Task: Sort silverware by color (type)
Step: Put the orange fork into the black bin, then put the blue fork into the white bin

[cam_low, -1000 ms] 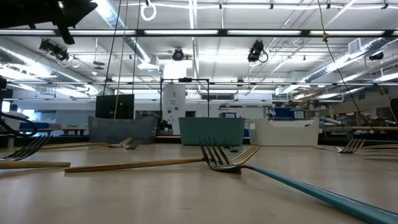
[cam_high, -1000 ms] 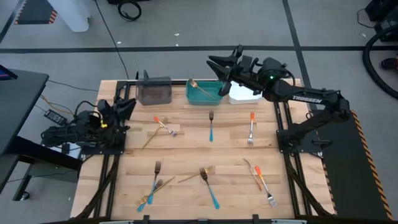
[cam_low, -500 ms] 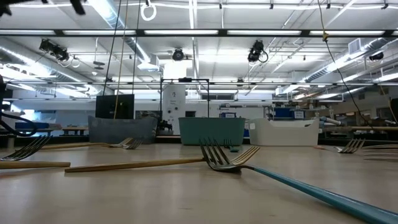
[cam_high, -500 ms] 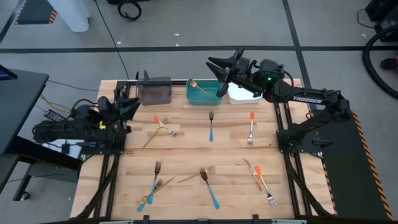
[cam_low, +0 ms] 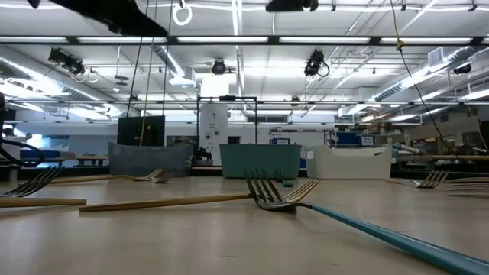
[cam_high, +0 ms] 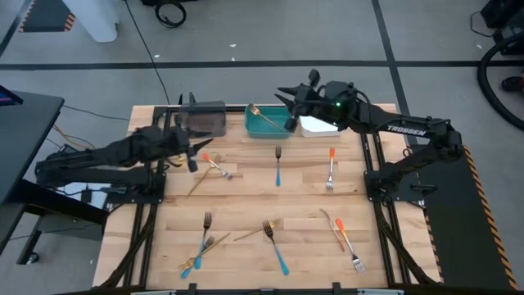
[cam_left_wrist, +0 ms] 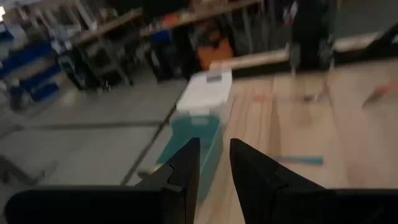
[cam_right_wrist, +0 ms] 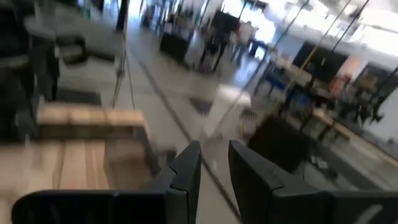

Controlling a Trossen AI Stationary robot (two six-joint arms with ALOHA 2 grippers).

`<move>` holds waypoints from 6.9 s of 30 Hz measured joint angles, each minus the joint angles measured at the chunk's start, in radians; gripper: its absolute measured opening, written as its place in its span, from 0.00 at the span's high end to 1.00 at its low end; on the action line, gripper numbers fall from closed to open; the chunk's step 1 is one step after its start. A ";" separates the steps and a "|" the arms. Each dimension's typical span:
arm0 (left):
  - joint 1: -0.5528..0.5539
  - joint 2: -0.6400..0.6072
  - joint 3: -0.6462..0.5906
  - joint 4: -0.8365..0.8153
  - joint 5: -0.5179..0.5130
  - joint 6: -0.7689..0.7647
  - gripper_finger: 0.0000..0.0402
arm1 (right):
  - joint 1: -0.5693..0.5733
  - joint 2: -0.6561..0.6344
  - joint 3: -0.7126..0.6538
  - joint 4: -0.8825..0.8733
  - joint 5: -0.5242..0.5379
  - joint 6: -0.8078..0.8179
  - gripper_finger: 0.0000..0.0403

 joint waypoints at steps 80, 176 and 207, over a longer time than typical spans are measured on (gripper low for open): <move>0.128 0.862 0.020 -0.178 0.249 0.507 0.97 | -0.165 0.001 0.000 -0.448 -0.085 0.136 0.77; -0.138 0.789 0.484 -0.254 0.402 -0.412 0.74 | 0.405 0.031 -0.066 -0.783 -0.208 1.177 0.77; -0.327 1.186 0.484 0.054 0.583 -0.850 0.74 | 0.596 0.029 -0.066 -0.776 -0.221 1.100 0.77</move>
